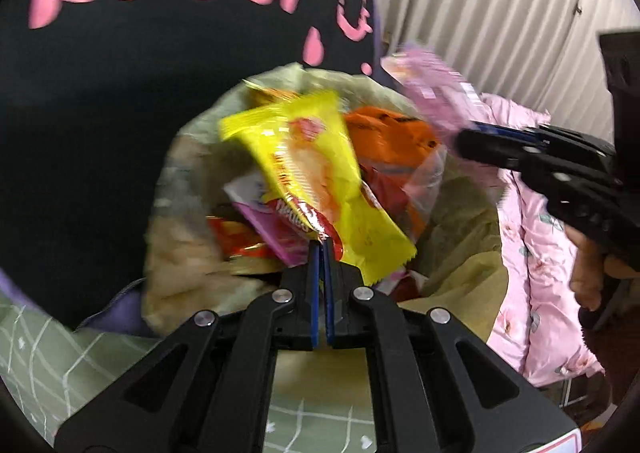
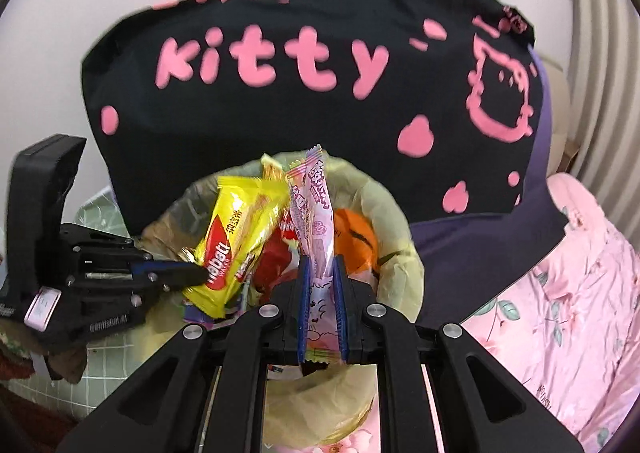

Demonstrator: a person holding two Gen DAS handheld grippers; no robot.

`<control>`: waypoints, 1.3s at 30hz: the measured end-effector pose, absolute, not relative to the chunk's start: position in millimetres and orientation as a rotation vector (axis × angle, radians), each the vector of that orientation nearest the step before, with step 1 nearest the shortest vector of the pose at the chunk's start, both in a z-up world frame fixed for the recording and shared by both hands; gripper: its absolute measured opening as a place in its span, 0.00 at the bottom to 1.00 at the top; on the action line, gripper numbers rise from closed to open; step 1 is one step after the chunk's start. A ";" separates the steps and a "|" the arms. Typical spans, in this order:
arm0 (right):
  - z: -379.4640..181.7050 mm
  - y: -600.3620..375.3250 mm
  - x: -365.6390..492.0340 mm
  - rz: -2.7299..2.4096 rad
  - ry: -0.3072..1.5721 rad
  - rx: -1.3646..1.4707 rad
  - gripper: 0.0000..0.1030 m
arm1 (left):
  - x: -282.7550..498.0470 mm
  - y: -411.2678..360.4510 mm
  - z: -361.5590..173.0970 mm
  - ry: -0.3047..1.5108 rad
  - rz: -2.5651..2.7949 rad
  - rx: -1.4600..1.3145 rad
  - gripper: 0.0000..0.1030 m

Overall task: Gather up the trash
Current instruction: 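Carry the nabati pack and pink strip over the yellow trash bag, then open both grippers to drop the wrappers into the yellow trash bag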

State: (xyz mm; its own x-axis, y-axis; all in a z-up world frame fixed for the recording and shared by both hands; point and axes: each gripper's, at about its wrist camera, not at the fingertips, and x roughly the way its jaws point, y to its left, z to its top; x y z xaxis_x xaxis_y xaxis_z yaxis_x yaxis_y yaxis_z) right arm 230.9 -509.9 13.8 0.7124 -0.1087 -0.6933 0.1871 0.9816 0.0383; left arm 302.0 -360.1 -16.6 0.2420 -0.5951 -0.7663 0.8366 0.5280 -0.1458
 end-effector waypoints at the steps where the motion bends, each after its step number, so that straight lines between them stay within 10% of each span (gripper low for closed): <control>1: 11.1 -511.4 233.4 -0.159 0.765 0.114 0.11 | 301.1 -364.9 -18.7 0.882 -1.003 0.325 0.02; 30: -19.6 -482.0 265.2 -0.069 0.924 0.101 0.13 | 316.9 -318.7 -3.4 0.948 -1.021 0.167 0.02; 33: -15.8 -483.9 256.4 -0.100 0.897 0.110 0.31 | 319.1 -313.4 -1.1 0.952 -1.040 0.115 0.11; 39: -9.2 -484.8 245.5 -0.159 0.860 0.107 0.31 | 317.3 -287.2 12.5 0.894 -0.997 0.045 0.38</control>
State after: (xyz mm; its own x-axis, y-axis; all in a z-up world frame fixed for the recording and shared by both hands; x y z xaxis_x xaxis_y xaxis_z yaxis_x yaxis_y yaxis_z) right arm 245.5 -484.8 -9.2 0.6413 -0.0962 -0.7612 0.1826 0.9827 0.0296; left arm 317.3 -287.2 12.5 0.2298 -0.7070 -0.6689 0.7415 0.5724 -0.3502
